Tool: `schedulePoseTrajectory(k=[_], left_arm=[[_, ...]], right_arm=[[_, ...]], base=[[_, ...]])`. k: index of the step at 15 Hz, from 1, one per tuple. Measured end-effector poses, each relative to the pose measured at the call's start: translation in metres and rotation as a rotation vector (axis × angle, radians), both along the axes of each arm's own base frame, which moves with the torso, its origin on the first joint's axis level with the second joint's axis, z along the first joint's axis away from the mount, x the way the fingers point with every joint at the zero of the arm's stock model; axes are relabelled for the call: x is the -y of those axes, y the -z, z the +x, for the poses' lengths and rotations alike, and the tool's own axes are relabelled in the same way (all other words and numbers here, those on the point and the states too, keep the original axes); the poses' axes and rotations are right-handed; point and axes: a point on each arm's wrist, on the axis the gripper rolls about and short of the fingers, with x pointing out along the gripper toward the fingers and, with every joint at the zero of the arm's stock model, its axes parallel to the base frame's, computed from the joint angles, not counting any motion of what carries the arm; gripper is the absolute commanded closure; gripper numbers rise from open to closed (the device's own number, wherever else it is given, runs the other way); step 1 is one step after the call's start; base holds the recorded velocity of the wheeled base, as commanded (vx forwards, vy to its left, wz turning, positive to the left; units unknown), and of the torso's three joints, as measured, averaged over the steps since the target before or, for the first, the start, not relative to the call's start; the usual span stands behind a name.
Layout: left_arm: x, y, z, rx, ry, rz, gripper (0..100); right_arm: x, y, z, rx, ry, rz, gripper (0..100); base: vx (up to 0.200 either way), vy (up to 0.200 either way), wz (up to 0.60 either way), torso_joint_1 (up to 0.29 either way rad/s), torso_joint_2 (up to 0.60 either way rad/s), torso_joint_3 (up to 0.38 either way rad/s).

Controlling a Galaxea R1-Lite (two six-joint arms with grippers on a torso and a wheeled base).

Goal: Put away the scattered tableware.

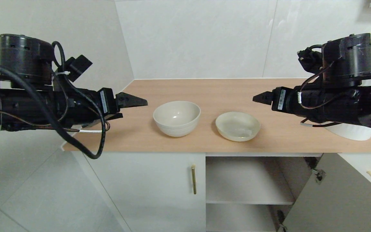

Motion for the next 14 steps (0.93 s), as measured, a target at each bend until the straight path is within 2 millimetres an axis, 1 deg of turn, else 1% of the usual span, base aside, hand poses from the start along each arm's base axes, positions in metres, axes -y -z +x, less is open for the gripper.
schedulePoseTrajectory(k=[1, 4, 5, 7, 11, 14], left_arm=[[0.006, 0.004, 0.007, 0.001, -0.054, 0.016, 0], [0.032, 0.022, 0.033, 0.029, -0.214, 0.053, 0], [0.041, 0.031, 0.042, 0.033, -0.245, 0.067, 0], [0.053, 0.044, 0.05, 0.014, -0.235, 0.079, 0], [0.059, 0.057, 0.058, -0.014, -0.227, 0.092, 0], [0.061, 0.063, 0.061, -0.021, -0.225, 0.096, 0]], right_arm=[[-0.001, 0.002, 0.003, 0.001, 0.006, -0.001, 0], [-0.003, 0.01, 0.008, -0.018, 0.01, -0.011, 0], [-0.004, 0.011, 0.009, -0.022, 0.01, -0.013, 0], [-0.004, 0.013, 0.009, -0.027, 0.009, -0.016, 0], [-0.005, 0.014, 0.01, -0.03, 0.01, -0.018, 0], [-0.005, 0.014, 0.01, -0.03, 0.01, -0.018, 0]], base=[[0.0, 0.0, 0.0, 0.0, 0.0, 0.0], [0.0, 0.0, 0.0, 0.0, 0.0, 0.0], [0.0, 0.0, 0.0, 0.0, 0.0, 0.0], [0.0, 0.0, 0.0, 0.0, 0.0, 0.0], [0.0, 0.0, 0.0, 0.0, 0.0, 0.0], [0.0, 0.0, 0.0, 0.0, 0.0, 0.0]])
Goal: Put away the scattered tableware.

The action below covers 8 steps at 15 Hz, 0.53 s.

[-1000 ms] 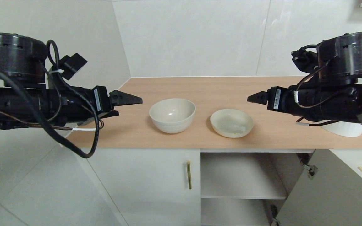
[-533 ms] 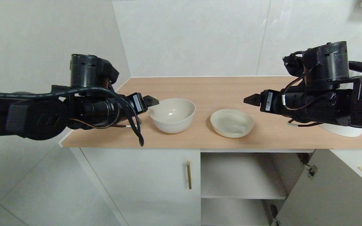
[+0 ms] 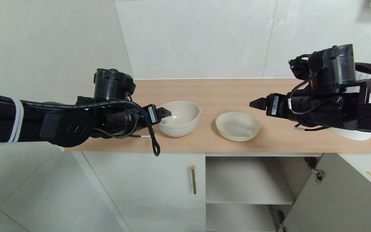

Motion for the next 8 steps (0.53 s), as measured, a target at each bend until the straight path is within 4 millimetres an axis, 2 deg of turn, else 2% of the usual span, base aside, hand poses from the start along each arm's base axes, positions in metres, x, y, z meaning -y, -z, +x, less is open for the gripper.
schedulePoseTrajectory(k=[1, 8], left_arm=[[-0.0001, 0.0009, 0.0002, -0.003, 0.0, 0.001, 100], [-0.0005, -0.0022, -0.0015, -0.001, -0.007, -0.02, 100]], right_arm=[[0.0001, 0.0002, 0.0, -0.001, 0.0, 0.0, 0], [0.0001, -0.0008, -0.0011, 0.002, -0.002, 0.001, 0]], base=[[0.0, 0.0, 0.0, 0.0, 0.0, 0.0], [0.0, 0.0, 0.0, 0.0, 0.0, 0.0]])
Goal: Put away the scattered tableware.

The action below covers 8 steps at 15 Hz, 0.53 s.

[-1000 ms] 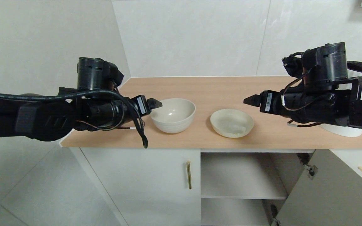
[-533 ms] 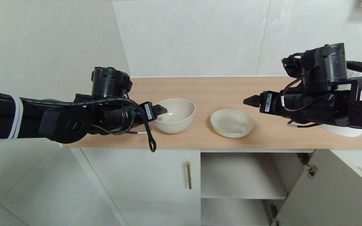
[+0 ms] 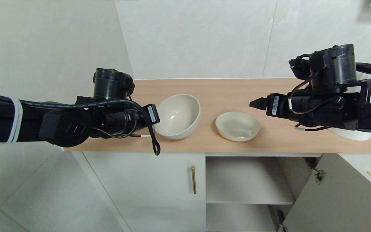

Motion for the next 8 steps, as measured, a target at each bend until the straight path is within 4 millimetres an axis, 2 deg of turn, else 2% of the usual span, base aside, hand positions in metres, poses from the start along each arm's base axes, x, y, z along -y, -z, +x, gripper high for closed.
schedulePoseTrajectory(k=[4, 8], left_arm=[[-0.0011, -0.0066, -0.0046, 0.011, 0.026, -0.019, 100], [-0.0019, -0.0091, -0.0065, 0.016, 0.027, -0.022, 100]], right_arm=[[-0.0002, 0.0004, 0.0003, -0.001, 0.0, 0.0, 0], [-0.0031, 0.009, 0.0074, -0.022, 0.011, -0.017, 0]], base=[[0.0, 0.0, 0.0, 0.0, 0.0, 0.0], [0.0, 0.0, 0.0, 0.0, 0.0, 0.0]])
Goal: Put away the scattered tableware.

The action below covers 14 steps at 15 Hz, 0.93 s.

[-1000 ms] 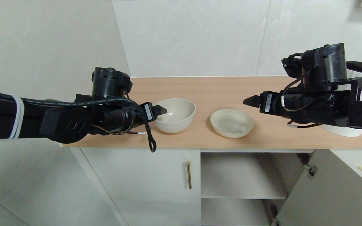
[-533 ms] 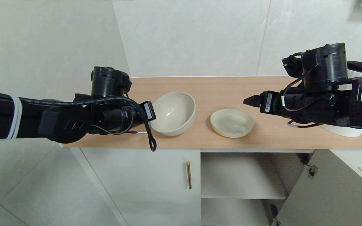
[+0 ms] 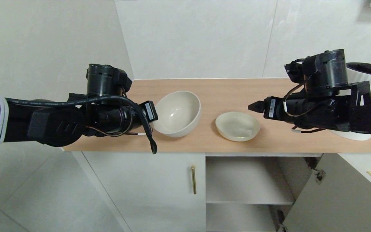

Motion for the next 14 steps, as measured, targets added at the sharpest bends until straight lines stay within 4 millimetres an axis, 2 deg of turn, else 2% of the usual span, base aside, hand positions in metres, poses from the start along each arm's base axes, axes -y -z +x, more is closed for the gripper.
schedulePoseTrajectory(k=[7, 13, 14], left_arm=[[-0.001, -0.003, -0.002, 0.007, 0.0, -0.004, 100], [-0.003, -0.008, -0.007, 0.018, 0.002, -0.008, 100], [-0.003, -0.008, -0.007, 0.019, 0.001, -0.008, 100]], right_arm=[[-0.006, 0.041, 0.036, -0.086, 0.082, -0.083, 0], [-0.008, 0.054, 0.045, -0.112, 0.087, -0.096, 0], [-0.009, 0.054, 0.046, -0.113, 0.087, -0.096, 100]], base=[[0.0, 0.0, 0.0, 0.0, 0.0, 0.0], [0.0, 0.0, 0.0, 0.0, 0.0, 0.0], [0.0, 0.0, 0.0, 0.0, 0.0, 0.0]])
